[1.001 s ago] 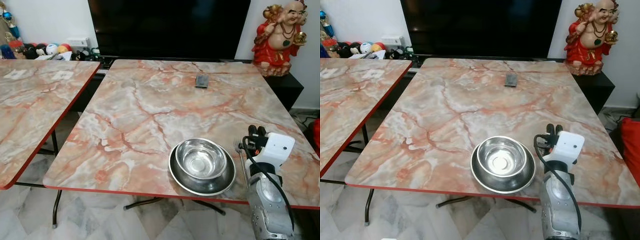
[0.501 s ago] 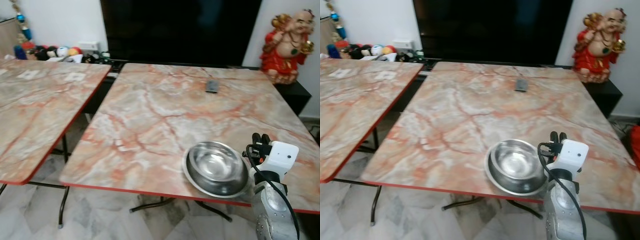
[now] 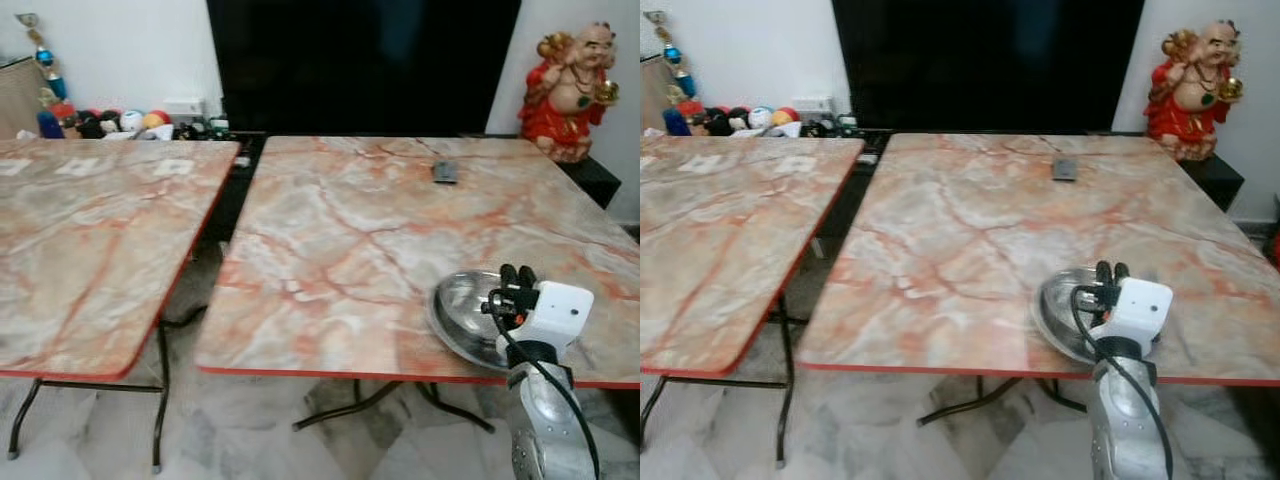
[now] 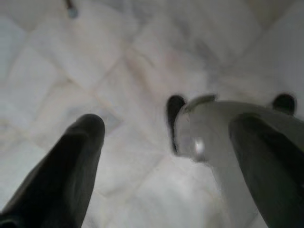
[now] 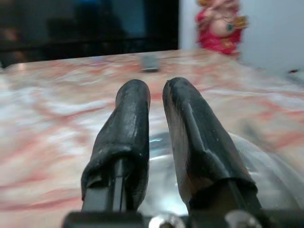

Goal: Setting the table

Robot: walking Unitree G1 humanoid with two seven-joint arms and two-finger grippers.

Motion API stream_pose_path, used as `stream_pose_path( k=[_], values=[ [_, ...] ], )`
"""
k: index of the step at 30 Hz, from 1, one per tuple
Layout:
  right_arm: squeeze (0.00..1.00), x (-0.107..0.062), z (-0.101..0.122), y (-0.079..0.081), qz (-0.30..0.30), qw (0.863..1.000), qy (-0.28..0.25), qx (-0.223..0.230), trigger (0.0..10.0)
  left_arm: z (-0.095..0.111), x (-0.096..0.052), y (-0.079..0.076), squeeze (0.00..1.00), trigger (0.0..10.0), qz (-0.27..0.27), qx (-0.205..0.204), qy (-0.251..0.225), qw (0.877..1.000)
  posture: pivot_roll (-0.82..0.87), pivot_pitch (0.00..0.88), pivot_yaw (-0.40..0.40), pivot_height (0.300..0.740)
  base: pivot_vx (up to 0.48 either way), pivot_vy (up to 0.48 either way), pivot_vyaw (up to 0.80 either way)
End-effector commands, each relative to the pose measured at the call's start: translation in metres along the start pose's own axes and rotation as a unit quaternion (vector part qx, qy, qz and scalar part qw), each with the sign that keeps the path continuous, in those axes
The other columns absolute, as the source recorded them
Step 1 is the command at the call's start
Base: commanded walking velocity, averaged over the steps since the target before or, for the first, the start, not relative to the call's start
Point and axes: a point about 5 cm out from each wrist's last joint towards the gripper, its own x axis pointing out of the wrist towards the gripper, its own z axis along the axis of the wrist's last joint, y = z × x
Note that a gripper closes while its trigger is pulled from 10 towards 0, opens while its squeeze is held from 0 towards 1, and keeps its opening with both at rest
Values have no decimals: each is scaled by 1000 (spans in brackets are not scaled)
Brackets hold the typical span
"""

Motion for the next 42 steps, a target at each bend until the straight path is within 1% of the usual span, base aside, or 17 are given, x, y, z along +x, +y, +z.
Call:
stream_pose_path(
  k=[1,15,25,35,42],
  values=[
    [0,2,6,1,5,1000,-11,-1,10000,-2,0,-1,0,10000,-3,3,5,1000,-24,0,-3,740,0,480,0],
    [0,6,6,4,10,1000,-11,-2,10000,-2,0,-3,0,10000,-4,1,5,1000,-24,0,-5,740,0,480,0],
    [0,9,9,10,18,1000,-12,-4,10000,0,0,-1,0,10000,-2,-4,0,1000,-14,0,-16,740,0,480,0],
    [0,13,14,11,19,1000,-15,-5,10000,1,0,-2,0,10000,-1,-9,-2,1000,-8,39,-26,740,0,480,0],
    [0,13,12,12,20,1000,-12,-5,10000,1,0,-1,0,10000,0,-10,-2,1000,-3,53,-25,740,0,480,0]
  ],
)
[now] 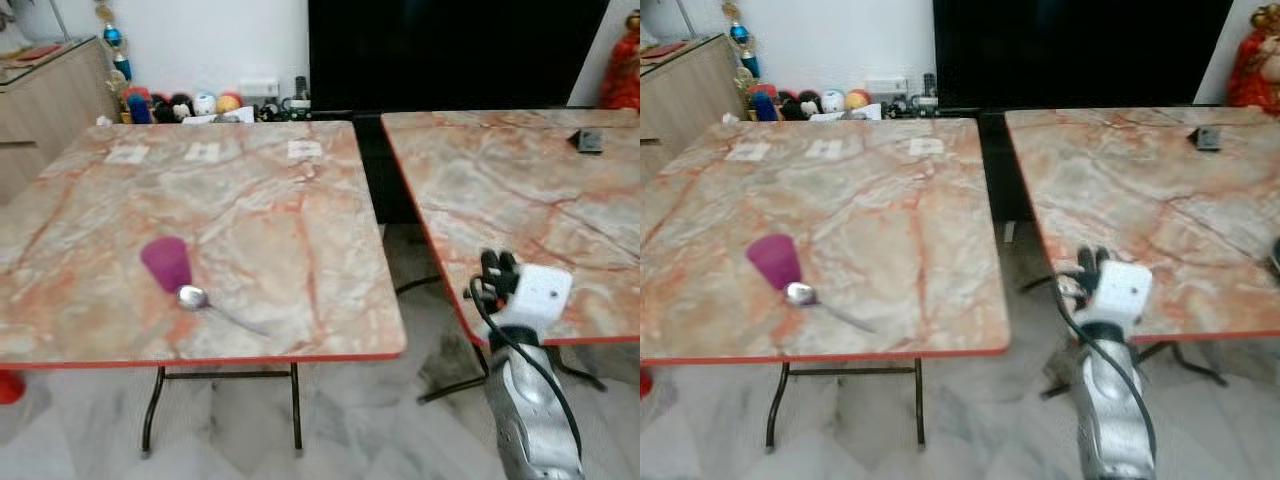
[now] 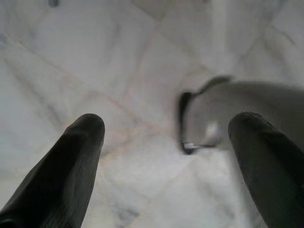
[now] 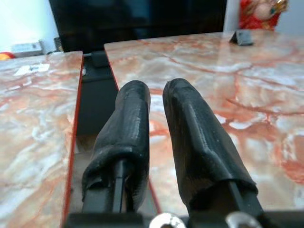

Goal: Setting the table

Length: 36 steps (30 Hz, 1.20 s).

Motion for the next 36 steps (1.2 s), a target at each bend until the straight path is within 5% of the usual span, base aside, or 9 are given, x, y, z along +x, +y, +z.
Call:
stream_pose_path(
  k=[1,16,36],
  values=[
    [0,3,7,9,12,1000,-13,7,10000,-1,-1,5,0,10000,7,-2,3,1000,-3,53,-25,740,0,480,0],
    [0,2,6,13,15,1000,-8,11,10000,-1,-1,7,0,10000,8,0,3,1000,3,66,-22,740,0,420,0],
    [0,3,5,16,25,1000,-5,10,10000,-2,-1,6,0,10000,2,-1,2,1000,7,72,-25,740,0,0,0]
  ],
)
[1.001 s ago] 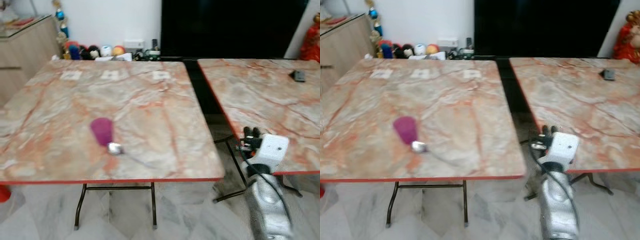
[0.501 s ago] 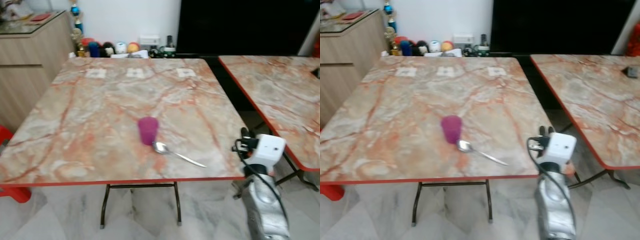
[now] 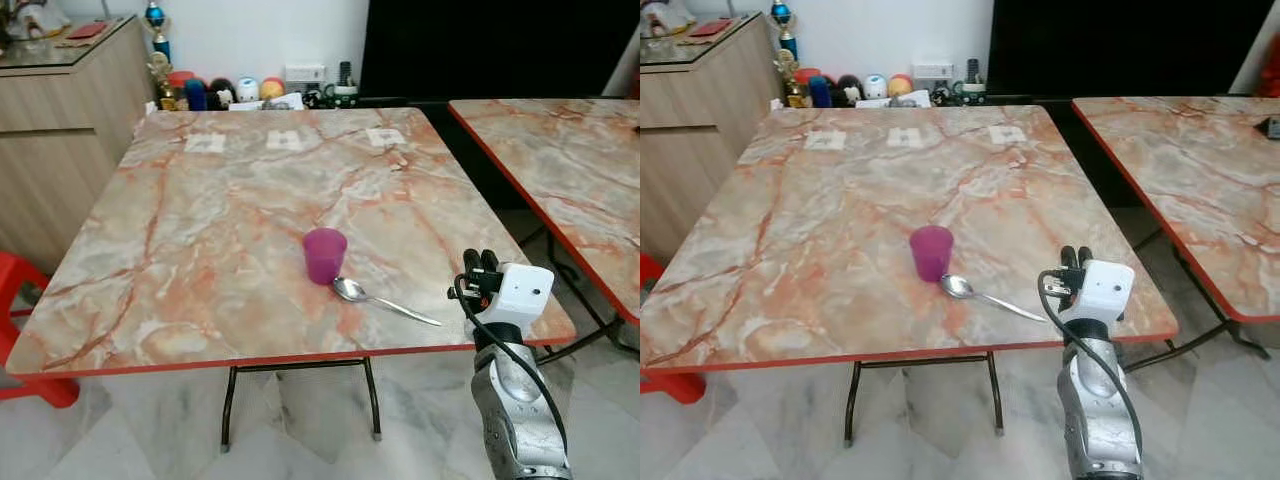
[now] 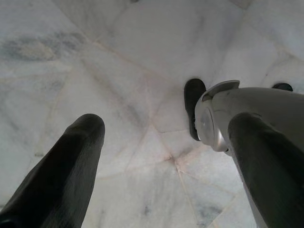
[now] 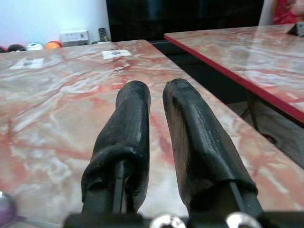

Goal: Setting the table

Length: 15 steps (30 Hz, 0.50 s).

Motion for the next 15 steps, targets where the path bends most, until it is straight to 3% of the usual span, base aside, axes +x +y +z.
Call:
stream_pose_path(
  k=[1,13,15],
  values=[
    [0,0,1,-2,-2,1000,-1,-1,10000,-5,-1,-1,0,10000,-6,-3,9,1000,7,72,-25,740,0,0,0],
    [0,0,5,5,21,1000,-13,-18,10000,-5,-1,-1,0,10000,-6,8,10,1000,6,74,-23,740,0,0,0],
    [0,0,4,5,22,999,-13,-20,10000,-5,-1,-1,0,10000,-6,8,10,1000,7,74,-24,740,0,0,444]
  ],
)
